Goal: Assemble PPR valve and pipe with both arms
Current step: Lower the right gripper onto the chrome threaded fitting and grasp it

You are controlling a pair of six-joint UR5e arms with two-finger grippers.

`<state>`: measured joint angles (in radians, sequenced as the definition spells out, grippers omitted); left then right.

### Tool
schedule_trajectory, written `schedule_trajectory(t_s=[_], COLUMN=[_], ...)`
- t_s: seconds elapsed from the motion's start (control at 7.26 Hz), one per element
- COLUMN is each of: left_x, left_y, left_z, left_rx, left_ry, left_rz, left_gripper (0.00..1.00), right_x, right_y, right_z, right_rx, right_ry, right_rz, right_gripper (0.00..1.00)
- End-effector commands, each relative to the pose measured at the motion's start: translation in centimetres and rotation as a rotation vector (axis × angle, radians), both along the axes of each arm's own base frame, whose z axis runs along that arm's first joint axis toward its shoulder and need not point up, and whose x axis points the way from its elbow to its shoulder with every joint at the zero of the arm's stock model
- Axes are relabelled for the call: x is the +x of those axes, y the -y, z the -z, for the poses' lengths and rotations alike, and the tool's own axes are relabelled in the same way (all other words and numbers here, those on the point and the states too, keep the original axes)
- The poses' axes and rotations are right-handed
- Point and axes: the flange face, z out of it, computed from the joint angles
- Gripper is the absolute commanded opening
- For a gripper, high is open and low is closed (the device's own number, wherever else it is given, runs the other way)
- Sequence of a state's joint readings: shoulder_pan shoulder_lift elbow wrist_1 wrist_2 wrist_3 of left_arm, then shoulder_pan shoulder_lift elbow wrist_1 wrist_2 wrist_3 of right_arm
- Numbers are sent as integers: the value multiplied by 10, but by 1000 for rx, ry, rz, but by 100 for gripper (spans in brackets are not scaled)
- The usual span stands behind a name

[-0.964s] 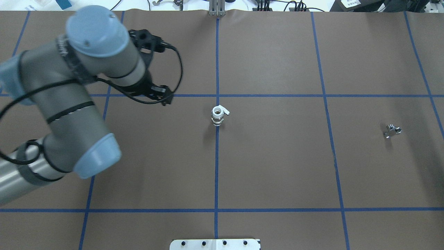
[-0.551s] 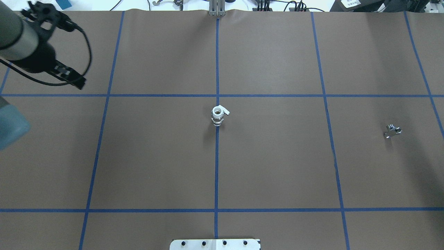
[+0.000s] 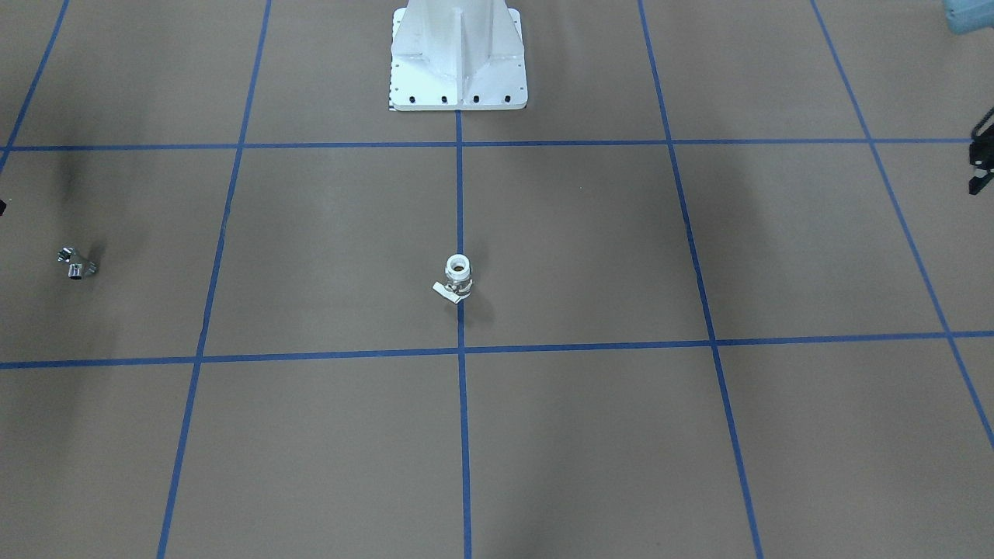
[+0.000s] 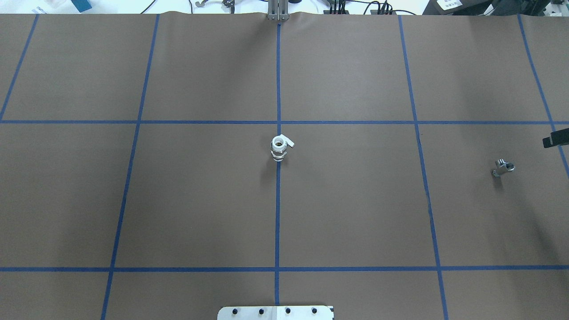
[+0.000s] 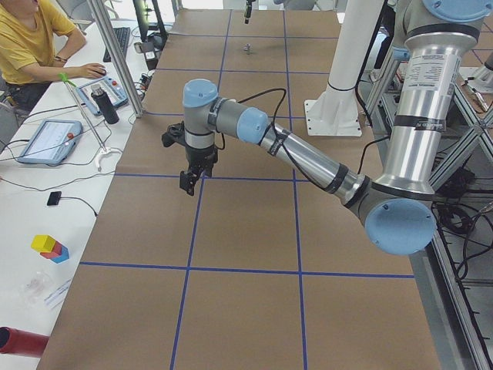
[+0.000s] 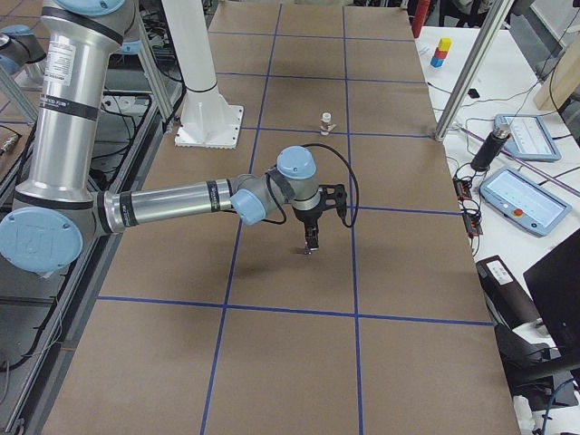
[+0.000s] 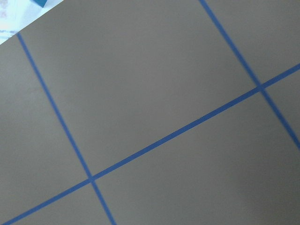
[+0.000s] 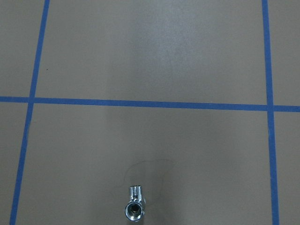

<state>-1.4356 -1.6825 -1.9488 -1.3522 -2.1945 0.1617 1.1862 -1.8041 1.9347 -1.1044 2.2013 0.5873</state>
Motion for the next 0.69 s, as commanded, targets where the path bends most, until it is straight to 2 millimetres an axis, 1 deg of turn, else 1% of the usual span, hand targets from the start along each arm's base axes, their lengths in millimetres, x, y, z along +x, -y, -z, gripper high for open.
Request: schedule_trajectory(t_s=[0.0,0.14,0.28,0.41,0.55], left_x=[-30,-30,-30,-30,-30], left_y=[-11,-15,-16,-16,-15], left_z=[-31,-37,-37,-38,-39], left_rx=[32,38,39,36,32], left_ry=[-2,-3,-3,-3,-3], left_rz=[11,12,12,14,14], left_gripper=[100,100,100,100,100], right_x=[-29,-44,-64,-77,-91], right_y=[-18,-21,-23,-24,-18], right_z=[-29,-47,-53,-62,-66], right_rx=[55,54,62,61,83], right_ry=[-19,-10,-17,-35,-64], right_rz=[41,23,-5,4,0], right_gripper=[100,100,100,99,98])
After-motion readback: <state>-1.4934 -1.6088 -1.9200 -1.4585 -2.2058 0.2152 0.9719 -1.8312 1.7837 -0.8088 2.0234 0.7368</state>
